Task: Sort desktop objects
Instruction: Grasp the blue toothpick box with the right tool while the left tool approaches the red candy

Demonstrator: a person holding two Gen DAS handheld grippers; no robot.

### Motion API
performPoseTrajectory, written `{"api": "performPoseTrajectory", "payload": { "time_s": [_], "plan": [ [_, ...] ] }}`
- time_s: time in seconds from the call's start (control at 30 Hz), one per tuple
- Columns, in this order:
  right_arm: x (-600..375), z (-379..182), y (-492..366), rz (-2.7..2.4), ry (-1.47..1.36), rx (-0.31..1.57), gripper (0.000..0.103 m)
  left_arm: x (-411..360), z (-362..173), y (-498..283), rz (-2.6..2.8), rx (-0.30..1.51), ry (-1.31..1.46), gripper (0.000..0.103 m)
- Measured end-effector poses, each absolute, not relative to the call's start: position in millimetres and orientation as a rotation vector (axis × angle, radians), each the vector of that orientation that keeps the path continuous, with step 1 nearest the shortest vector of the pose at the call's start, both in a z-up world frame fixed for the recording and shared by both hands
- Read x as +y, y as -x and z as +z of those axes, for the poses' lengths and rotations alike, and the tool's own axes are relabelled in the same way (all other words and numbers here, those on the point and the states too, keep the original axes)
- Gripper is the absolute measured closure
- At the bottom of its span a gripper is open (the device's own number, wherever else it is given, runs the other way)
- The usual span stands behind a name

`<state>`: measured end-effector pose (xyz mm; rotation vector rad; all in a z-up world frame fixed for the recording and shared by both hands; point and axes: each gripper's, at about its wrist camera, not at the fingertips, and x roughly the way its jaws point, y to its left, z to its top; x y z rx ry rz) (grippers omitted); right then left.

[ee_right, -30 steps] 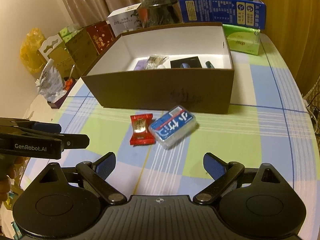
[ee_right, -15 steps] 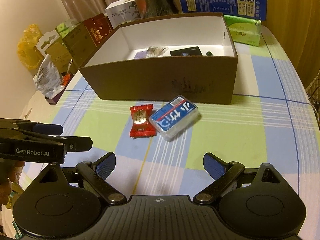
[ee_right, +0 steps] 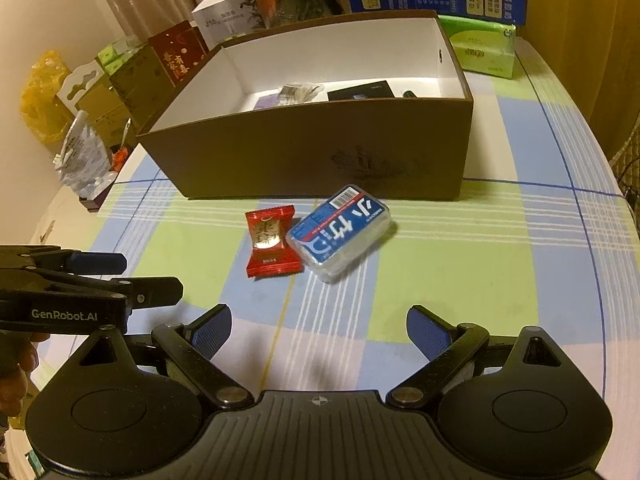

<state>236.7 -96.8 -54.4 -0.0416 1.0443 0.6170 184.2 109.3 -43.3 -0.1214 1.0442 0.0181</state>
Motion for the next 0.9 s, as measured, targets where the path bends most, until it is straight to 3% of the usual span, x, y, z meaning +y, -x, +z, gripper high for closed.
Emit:
{"api": "performPoseTrajectory", "payload": {
  "time_s": [0.23,0.37,0.9],
  "plan": [
    [-105,-65,-252,0.547,-0.02,1.034,0.011,103,-56,-204,-0.021,1.033,0.098,0.024],
    [-112,-71,-265,0.506,-0.082,1.036,0.011,102,-65,-217,-0.029,1.05,0.096,0.03],
    [-63,-104,-307,0.424,-0.111,1.034,0.012,137,-88,-250,0.06,1.1,0.1,0.03]
  ]
}}
